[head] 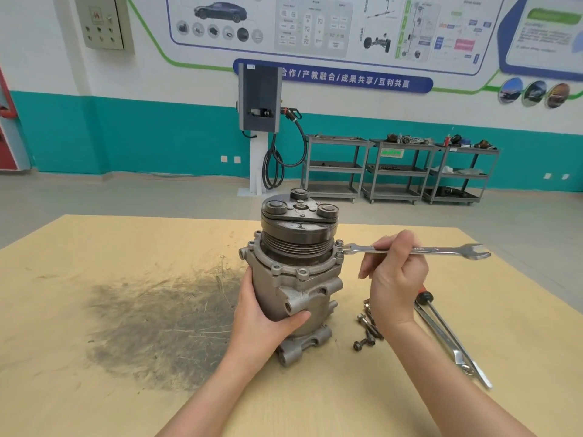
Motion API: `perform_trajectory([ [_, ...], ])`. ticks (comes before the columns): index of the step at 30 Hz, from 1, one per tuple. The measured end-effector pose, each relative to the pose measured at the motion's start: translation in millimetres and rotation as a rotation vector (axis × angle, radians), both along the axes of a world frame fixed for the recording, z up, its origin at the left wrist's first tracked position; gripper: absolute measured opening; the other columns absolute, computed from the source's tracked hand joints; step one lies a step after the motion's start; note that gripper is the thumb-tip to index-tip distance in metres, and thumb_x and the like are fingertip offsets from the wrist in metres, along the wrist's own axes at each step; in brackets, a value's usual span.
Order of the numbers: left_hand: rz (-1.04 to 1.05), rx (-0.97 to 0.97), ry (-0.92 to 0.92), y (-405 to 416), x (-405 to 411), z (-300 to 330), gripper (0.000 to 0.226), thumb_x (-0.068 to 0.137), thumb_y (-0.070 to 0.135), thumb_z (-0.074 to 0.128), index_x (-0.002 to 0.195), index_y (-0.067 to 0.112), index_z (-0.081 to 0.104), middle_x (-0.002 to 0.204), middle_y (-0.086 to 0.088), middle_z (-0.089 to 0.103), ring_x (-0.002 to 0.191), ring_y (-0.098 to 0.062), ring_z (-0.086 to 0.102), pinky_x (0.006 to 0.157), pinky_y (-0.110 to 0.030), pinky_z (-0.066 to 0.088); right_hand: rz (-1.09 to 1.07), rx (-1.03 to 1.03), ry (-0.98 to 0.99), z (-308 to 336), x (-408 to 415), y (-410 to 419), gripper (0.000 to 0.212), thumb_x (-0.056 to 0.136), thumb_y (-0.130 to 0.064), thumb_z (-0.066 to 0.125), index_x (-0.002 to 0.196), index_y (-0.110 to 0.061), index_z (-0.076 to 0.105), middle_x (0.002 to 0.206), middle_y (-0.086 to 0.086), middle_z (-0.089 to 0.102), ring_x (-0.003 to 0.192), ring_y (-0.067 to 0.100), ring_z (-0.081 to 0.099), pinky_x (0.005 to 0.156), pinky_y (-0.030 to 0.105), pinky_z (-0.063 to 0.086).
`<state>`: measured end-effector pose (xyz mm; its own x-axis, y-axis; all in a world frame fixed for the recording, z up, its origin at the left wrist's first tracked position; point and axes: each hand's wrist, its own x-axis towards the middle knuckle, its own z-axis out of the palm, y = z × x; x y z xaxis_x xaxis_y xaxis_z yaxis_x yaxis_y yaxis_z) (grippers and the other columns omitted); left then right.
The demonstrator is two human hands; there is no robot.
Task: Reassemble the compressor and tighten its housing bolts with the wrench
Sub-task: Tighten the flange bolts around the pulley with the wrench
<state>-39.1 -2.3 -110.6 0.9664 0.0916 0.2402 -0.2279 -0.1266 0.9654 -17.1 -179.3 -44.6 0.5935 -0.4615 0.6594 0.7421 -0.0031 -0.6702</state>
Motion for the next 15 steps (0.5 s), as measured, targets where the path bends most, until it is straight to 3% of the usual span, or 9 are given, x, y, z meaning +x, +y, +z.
perform_trajectory([
  [7,-0.001,-0.007,-0.012,0,-1,1,0.11,0.06,0.019,0.094,0.149,0.029,0.03,0.139,0.013,0.053,0.13,-0.009,0.049,0.111,-0.044,0.042,0.326,0.074,0.343,11,15,-20,0.045,0.105,-0.042,0.032,0.077,-0.012,0.05,0.045,0.004,0.052,0.036,0.017,0.049,0.036,0.02,0.037],
  [15,0.01,0.005,-0.007,0,-1,1,0.111,0.06,0.022,0.094,0.149,0.031,0.029,0.138,0.013,0.053,0.129,-0.009,0.05,0.112,-0.042,0.041,0.525,0.175,0.451,8,21,-24,0.043,0.103,-0.044,0.036,0.079,-0.012,0.052,0.049,0.007,0.053,0.039,0.018,0.05,0.038,0.021,0.042],
])
